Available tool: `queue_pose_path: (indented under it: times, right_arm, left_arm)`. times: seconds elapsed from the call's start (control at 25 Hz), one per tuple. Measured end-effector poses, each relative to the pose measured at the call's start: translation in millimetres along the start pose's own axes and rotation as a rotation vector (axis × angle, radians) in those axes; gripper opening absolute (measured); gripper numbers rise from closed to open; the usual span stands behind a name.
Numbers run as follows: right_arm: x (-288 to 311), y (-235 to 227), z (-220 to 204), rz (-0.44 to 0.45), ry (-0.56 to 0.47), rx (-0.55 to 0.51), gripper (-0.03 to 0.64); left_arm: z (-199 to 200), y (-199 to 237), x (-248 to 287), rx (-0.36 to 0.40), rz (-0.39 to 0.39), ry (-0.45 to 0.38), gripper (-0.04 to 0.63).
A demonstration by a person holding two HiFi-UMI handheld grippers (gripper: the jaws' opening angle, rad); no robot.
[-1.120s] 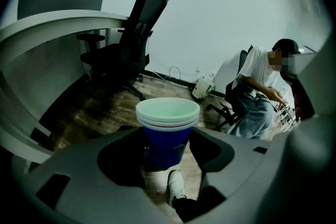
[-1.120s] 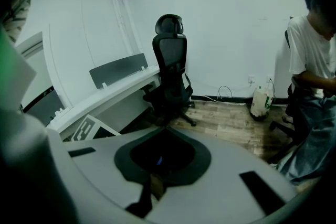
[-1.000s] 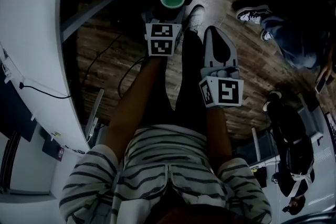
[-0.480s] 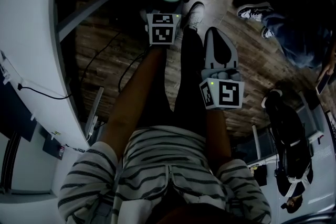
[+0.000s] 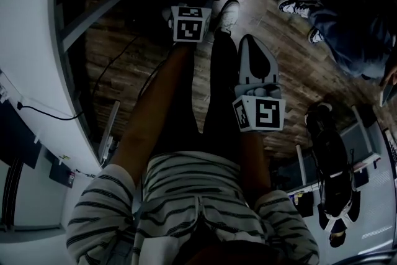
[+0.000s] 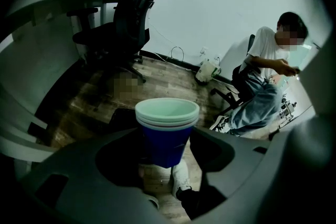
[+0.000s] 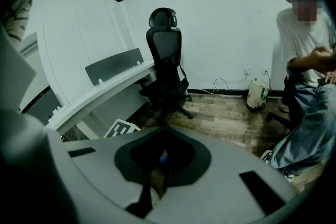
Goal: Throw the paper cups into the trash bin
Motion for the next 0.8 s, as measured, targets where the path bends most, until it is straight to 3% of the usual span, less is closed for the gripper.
queue_pose_path:
  times: [0.8]
  right_arm:
    - [10.8, -11.2, -15.5, 0.005, 0.050, 0.014, 0.017]
  left_arm:
    - [-2.7, 11.4, 42.8, -0.026, 0.012, 0.078, 0.284]
Point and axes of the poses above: the fingertips, and each gripper's own axes: x forward along the fingers, y to its left, z out of its top, the point moved 6 cm from there along -x, backward along the fingers, and after that the axes turned 14 degrees about -x, right-handed, at the moved point
